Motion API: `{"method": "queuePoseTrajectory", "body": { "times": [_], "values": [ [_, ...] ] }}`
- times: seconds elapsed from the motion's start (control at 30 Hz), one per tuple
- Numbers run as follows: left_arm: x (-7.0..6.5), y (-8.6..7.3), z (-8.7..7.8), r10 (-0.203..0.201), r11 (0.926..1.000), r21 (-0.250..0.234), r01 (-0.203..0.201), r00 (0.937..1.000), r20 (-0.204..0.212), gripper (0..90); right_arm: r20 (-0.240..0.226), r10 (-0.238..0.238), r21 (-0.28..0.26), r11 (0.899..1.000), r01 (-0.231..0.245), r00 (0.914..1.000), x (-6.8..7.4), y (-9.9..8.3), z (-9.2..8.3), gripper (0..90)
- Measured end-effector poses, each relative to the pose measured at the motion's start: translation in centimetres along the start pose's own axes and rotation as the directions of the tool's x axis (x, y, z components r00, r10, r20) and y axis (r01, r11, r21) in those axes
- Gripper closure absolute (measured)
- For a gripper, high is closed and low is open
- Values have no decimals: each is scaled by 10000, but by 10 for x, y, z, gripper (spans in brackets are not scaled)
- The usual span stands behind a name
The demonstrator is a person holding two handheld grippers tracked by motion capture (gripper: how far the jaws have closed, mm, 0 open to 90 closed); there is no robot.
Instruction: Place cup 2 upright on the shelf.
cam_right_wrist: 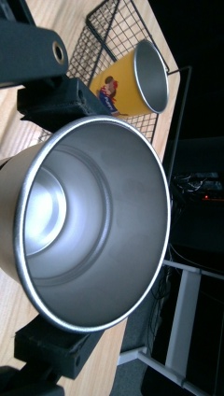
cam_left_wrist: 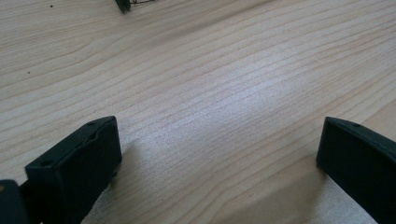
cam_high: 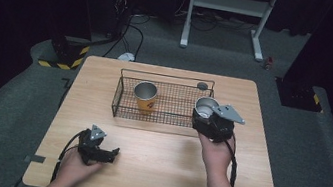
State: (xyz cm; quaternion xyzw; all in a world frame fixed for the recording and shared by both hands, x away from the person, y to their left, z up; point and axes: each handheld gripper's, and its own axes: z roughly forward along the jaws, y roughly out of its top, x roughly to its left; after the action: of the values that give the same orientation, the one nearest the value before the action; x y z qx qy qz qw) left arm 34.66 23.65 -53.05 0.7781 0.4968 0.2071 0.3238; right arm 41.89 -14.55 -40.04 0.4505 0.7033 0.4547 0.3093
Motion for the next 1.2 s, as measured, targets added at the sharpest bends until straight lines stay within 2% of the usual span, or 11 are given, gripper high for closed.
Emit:
{"method": "queuePoseTrajectory", "body": {
  "times": [0.17,0.4,0.73,0.87,1.03,1.2],
  "values": [
    [0,0,0,2,10000,0,-2,10000,0,2,76,25,-85,10000,-24,10000,-1,9,9,184],
    [0,0,0,0,10000,-1,0,10000,0,2,153,-157,123,9998,155,9998,0,19,23,184],
    [0,0,0,0,10000,1,0,10000,-2,2,247,-182,189,9997,177,9995,2,27,39,184],
    [0,0,0,3,10000,0,-3,10000,-1,2,243,-37,257,9997,31,9997,2,29,45,183],
    [0,1,1,12,10000,-14,-12,10000,12,2,341,-96,383,9992,83,9994,1,28,61,184],
    [0,1,1,12,10000,-15,-12,10000,13,2,451,232,745,9969,-265,9987,-2,26,77,184]
  ]
}}
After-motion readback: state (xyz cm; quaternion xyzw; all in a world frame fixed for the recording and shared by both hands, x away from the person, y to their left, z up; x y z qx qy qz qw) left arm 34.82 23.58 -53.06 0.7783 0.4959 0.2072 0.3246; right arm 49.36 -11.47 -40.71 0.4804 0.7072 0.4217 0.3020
